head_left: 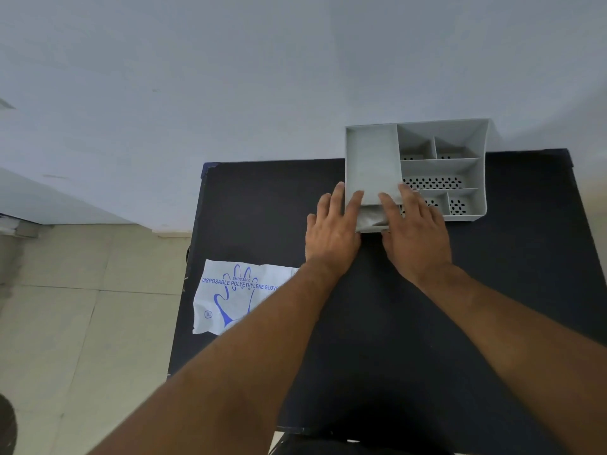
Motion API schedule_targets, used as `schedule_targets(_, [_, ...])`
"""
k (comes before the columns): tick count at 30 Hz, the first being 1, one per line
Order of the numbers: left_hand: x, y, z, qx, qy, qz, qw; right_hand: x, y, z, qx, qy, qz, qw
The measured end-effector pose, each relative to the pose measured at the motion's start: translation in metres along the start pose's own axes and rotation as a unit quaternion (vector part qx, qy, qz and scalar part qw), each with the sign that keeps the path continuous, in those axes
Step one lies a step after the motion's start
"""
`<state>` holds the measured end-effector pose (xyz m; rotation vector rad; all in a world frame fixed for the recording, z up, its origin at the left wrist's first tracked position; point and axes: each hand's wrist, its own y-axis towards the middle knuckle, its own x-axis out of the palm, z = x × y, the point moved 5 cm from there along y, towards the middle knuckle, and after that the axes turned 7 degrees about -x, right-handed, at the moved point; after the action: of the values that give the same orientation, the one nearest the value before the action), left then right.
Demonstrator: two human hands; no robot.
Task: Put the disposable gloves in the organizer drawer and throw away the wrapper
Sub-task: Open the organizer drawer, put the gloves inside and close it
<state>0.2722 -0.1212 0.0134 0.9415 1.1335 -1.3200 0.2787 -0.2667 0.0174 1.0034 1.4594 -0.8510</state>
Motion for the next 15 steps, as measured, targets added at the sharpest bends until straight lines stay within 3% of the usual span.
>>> schedule_targets(15, [-0.014,0.040,0.014,0.056,0.091,0.012,0.994,-0.012,0.031,0.017,0.020,-0.001,0.015,1.000])
